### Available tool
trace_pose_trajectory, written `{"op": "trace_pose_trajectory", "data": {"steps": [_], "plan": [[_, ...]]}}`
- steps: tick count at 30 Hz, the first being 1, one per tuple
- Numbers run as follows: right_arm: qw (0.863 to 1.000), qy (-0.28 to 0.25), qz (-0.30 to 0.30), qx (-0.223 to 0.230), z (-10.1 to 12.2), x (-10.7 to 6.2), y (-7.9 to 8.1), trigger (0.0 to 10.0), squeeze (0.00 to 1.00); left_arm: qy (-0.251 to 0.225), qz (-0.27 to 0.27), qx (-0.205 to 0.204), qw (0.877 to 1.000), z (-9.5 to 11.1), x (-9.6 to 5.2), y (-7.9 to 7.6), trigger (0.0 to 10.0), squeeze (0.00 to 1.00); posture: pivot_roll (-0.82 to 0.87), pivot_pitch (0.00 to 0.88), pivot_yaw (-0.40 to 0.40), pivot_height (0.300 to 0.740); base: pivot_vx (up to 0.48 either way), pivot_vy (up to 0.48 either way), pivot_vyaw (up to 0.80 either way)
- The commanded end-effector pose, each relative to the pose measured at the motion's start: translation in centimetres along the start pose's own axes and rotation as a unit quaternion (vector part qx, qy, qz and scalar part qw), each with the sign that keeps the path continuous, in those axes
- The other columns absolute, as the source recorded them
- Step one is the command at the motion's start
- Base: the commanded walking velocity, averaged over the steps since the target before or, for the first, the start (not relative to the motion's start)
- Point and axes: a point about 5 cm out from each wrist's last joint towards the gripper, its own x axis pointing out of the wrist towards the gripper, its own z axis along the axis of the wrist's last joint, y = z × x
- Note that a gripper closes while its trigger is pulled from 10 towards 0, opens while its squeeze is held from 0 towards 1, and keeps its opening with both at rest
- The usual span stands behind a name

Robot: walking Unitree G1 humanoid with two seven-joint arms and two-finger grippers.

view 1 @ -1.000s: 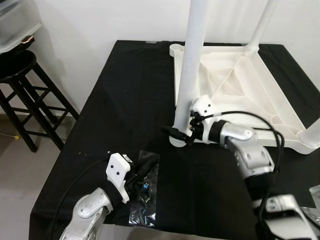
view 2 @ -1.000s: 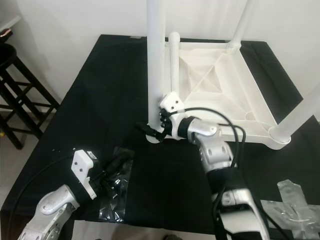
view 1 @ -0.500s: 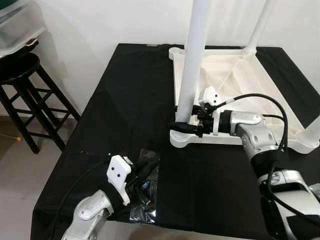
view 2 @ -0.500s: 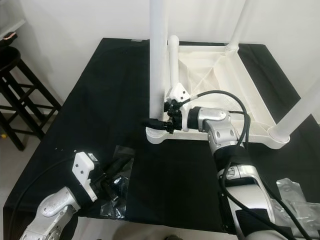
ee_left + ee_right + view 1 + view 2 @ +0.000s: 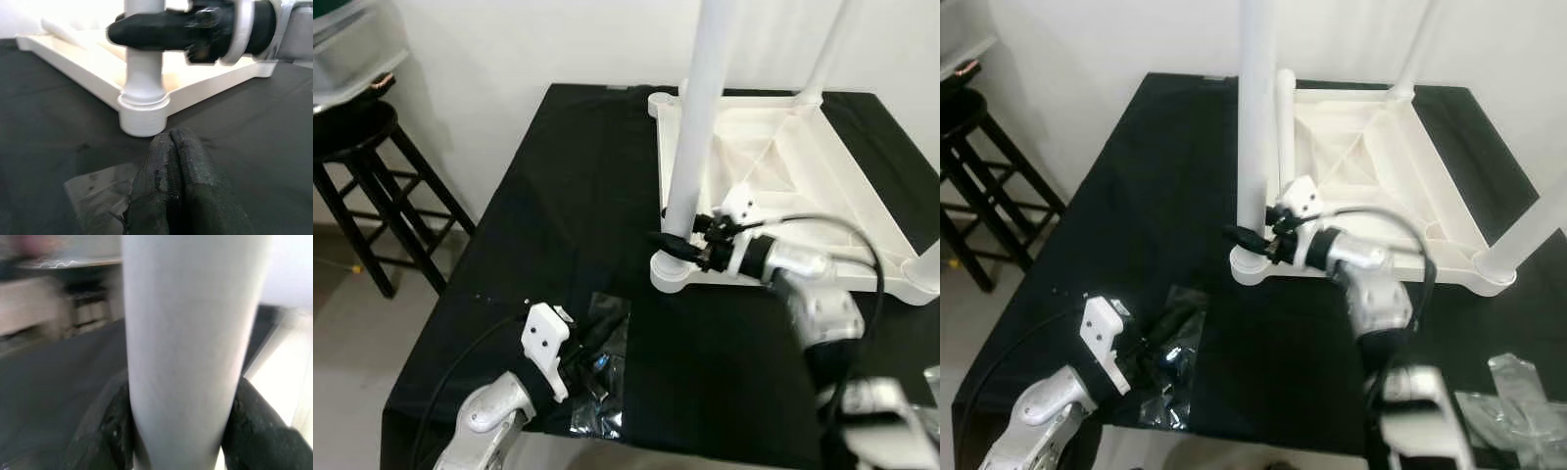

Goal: Building children table

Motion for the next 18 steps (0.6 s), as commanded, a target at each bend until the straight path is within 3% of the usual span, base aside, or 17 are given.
{"op": "trace_pose_trajectory", "data": {"steps": [1, 2, 3, 7, 9, 10, 11, 12, 13, 14, 15, 18], "plan": [[0.992, 0.089, -0.091, -0.02, -2.7, -1.4, -1.7, 0.0, 0.0, 0.009, -0.001, 0.001, 1.0, -0.2, -0.5, 0.0, 10.0, 0.0, 0.0, 0.137, 0.014, 0.74, 0.0, 0.0, 0.0], [0.991, 0.112, -0.066, -0.037, -3.6, -2.0, 1.0, 0.0, 0.0, 0.009, 0.0, 0.002, 1.0, -0.2, -0.5, 0.1, 10.0, 0.0, 0.01, 0.138, 0.022, 0.74, 0.0, 0.0, 0.0], [0.993, 0.105, -0.046, -0.03, -3.3, -1.9, 1.6, 0.0, 0.0, 0.01, 0.0, 0.003, 1.0, -0.2, -0.6, 0.2, 10.0, 0.0, 0.0, 0.136, 0.026, 0.74, 0.0, 0.0, 0.0], [0.993, 0.109, -0.03, -0.041, -3.3, -1.4, 0.4, 0.0, 0.0, 0.012, -0.007, 0.001, 1.0, -0.2, -0.5, 0.1, 10.0, 0.0, 0.01, 0.13, 0.009, 0.74, 0.0, 0.0, 0.0], [0.991, 0.116, -0.054, -0.029, -3.5, -1.2, -0.6, 0.0, 0.0, 0.012, -0.007, 0.002, 1.0, -0.1, -0.5, 0.1, 10.0, 0.0, 0.01, 0.134, 0.018, 0.74, 0.0, 0.0, 0.0], [0.99, 0.118, -0.069, -0.027, -3.4, -1.2, -0.7, 5.6, 0.0, 0.011, 0.001, 0.006, 1.0, -0.1, -0.6, 0.2, 10.0, 0.0, 0.02, 0.136, 0.019, 0.74, 0.0, 0.0, 0.0], [0.99, 0.117, -0.076, -0.02, -3.2, -1.2, -0.8, 9.2, 0.0, 0.01, 0.008, 0.008, 1.0, -0.1, -0.6, 0.2, 10.0, 0.0, 0.02, 0.136, 0.017, 0.74, 0.0, 0.0, 0.0], [0.991, 0.114, -0.074, -0.011, -2.9, -1.2, -0.8, 10.0, 0.0, 0.01, 0.011, 0.01, 1.0, 0.0, -0.6, 0.3, 10.0, 0.0, 0.02, 0.137, 0.018, 0.74, 0.0, 0.0, 0.0], [0.991, 0.114, -0.074, -0.011, -2.9, -1.2, -0.8, 10.0, 0.0, 0.01, 0.011, 0.01, 1.0, 0.0, -0.6, 0.3, 10.0, 0.0, 0.02, 0.137, 0.018, 0.74, 0.0, 0.0, 0.0], [0.992, 0.107, -0.069, -0.003, -2.6, -1.1, -1.0, 10.0, 0.18, 0.009, 0.011, 0.009, 1.0, 0.0, -0.6, 0.3, 10.0, 0.0, 0.02, 0.137, 0.018, 0.74, 0.0, 0.0, 0.0], [0.993, 0.103, -0.05, 0.002, -2.3, -1.0, -1.1, 10.0, 1.0, 0.009, 0.008, 0.008, 1.0, 0.0, -0.6, 0.2, 10.0, 0.0, 0.02, 0.137, 0.018, 0.74, 0.0, 0.0, 0.0], [0.995, 0.098, -0.014, 0.003, -1.5, -0.7, -1.1, 10.0, 1.0, 0.01, 0.002, 0.005, 1.0, -0.1, -0.5, 0.2, 10.0, 0.0, 0.01, 0.134, 0.019, 0.74, 0.0, 0.0, 0.0]]}}
